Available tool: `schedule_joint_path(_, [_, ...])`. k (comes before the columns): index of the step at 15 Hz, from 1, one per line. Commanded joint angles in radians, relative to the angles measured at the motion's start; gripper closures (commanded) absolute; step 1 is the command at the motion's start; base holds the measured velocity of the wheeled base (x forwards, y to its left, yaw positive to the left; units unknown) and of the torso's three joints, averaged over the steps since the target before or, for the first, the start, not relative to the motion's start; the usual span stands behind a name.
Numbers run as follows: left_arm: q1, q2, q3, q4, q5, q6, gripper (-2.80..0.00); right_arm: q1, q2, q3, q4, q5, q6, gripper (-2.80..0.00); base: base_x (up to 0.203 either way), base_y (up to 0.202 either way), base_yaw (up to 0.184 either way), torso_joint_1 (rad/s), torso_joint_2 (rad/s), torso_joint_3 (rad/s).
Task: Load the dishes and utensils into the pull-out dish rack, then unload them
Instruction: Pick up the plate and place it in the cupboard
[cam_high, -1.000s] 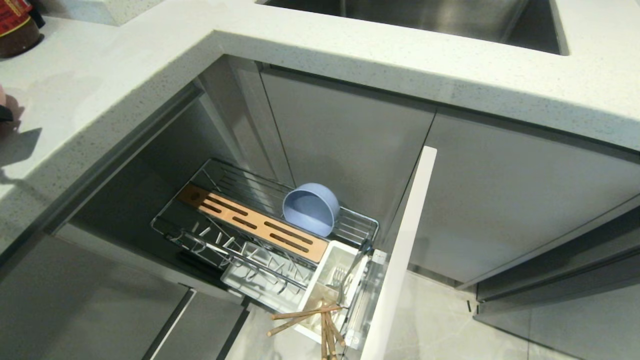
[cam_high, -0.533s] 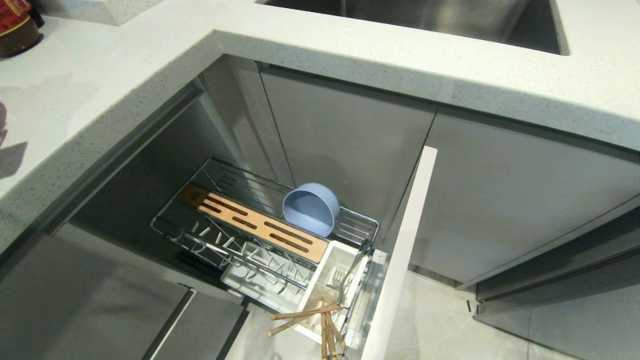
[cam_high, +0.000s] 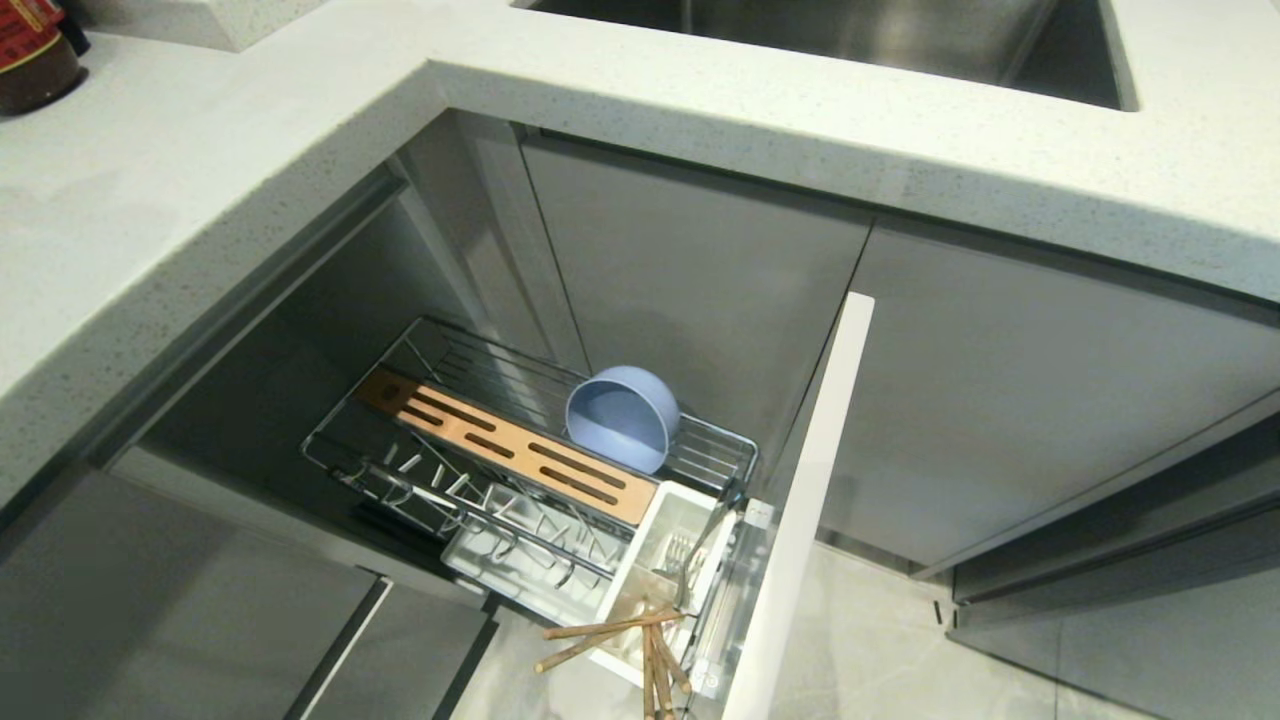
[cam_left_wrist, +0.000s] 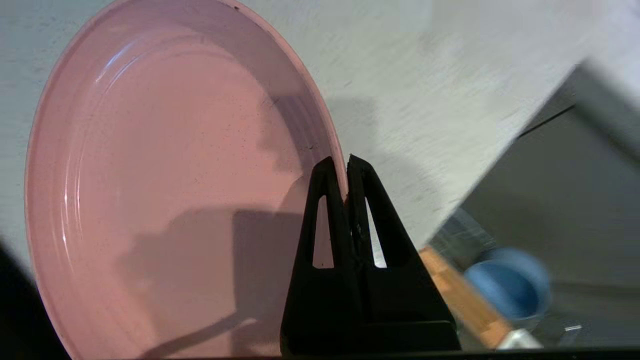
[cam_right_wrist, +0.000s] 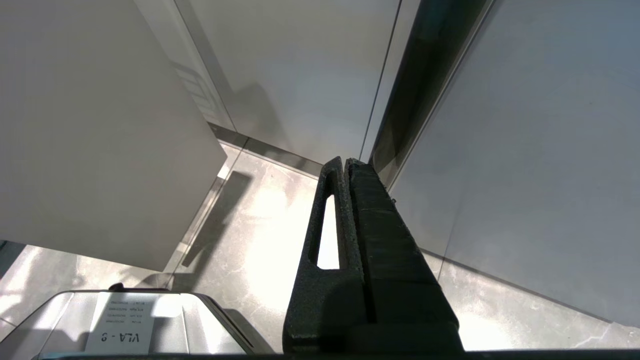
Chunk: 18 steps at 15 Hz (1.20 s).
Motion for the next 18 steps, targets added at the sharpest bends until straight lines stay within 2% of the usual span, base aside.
schedule_joint_path(1, [-0.040, -0.033, -0.016, -0.035, -0.012, -0.077, 0.00, 0.000, 0.000, 0.000, 0.000, 0.000, -0.001, 0.00, 0.000, 0.000, 0.000, 0.000, 0.00, 0.000])
schedule_joint_path(2, [-0.072, -0.038, -0.018, -0.084, -0.047, -0.133, 0.00, -0.001, 0.000, 0.000, 0.000, 0.000, -0.001, 0.00, 0.000, 0.000, 0.000, 0.000, 0.00, 0.000])
schedule_joint_path(3, [-0.089, -0.041, -0.017, -0.103, -0.104, -0.162, 0.00, 0.000, 0.000, 0.000, 0.000, 0.000, -0.001, 0.00, 0.000, 0.000, 0.000, 0.000, 0.00, 0.000])
schedule_joint_path(8, [-0.203, -0.094, -0.020, -0.113, -0.488, -0.307, 0.00, 0.000, 0.000, 0.000, 0.000, 0.000, -0.001, 0.00, 0.000, 0.000, 0.000, 0.000, 0.00, 0.000])
schedule_joint_path(12, [-0.304, -0.149, -0.021, -0.110, -0.690, -0.399, 0.00, 0.000, 0.000, 0.000, 0.000, 0.000, -0.001, 0.00, 0.000, 0.000, 0.000, 0.000, 0.00, 0.000])
schedule_joint_path(14, [-0.334, -0.158, -0.021, -0.109, -0.795, -0.469, 0.00, 0.000, 0.000, 0.000, 0.000, 0.000, -0.001, 0.00, 0.000, 0.000, 0.000, 0.000, 0.00, 0.000])
schedule_joint_path(16, [-0.338, -0.139, -0.019, -0.109, -0.838, -0.545, 0.00, 0.000, 0.000, 0.000, 0.000, 0.000, -0.001, 0.00, 0.000, 0.000, 0.000, 0.000, 0.00, 0.000])
schedule_joint_path(18, [-0.338, -0.113, -0.001, -0.081, -0.841, -0.604, 0.00, 0.000, 0.000, 0.000, 0.000, -0.001, -0.001, 0.00, 0.000, 0.000, 0.000, 0.000, 0.00, 0.000])
